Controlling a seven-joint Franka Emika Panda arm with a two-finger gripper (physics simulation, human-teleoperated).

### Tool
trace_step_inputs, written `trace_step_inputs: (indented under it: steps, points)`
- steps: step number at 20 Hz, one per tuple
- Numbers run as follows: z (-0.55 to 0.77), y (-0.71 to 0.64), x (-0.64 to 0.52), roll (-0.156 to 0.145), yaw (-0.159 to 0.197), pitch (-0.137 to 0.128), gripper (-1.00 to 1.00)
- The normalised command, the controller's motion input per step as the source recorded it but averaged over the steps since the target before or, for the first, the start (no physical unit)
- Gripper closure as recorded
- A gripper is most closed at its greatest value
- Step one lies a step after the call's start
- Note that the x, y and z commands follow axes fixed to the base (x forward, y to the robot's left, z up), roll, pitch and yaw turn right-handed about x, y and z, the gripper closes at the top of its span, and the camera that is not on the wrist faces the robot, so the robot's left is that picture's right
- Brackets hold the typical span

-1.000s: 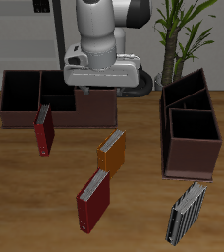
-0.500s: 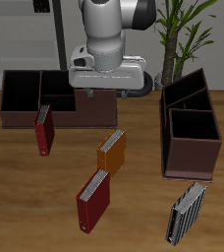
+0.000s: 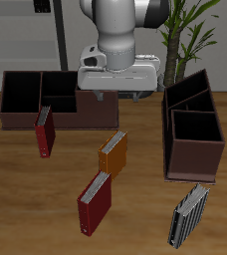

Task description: Place the left red book into the back desk caddy's left compartment and place the right red book into the left desk caddy's right compartment and place the orange book into the left desk caddy's back compartment

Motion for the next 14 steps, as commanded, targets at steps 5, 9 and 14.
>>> trace_step_inputs:
  steps: [5, 9, 14]
  points:
    - [0.07, -0.06, 0.60, -0.056, 0.057, 0.024, -1.00]
    - [0.02, -0.06, 0.61, 0.068, 0.021, 0.027, -1.00]
    - [0.08, -0.11, 0.49, 0.027, 0.001, 0.008, -1.00]
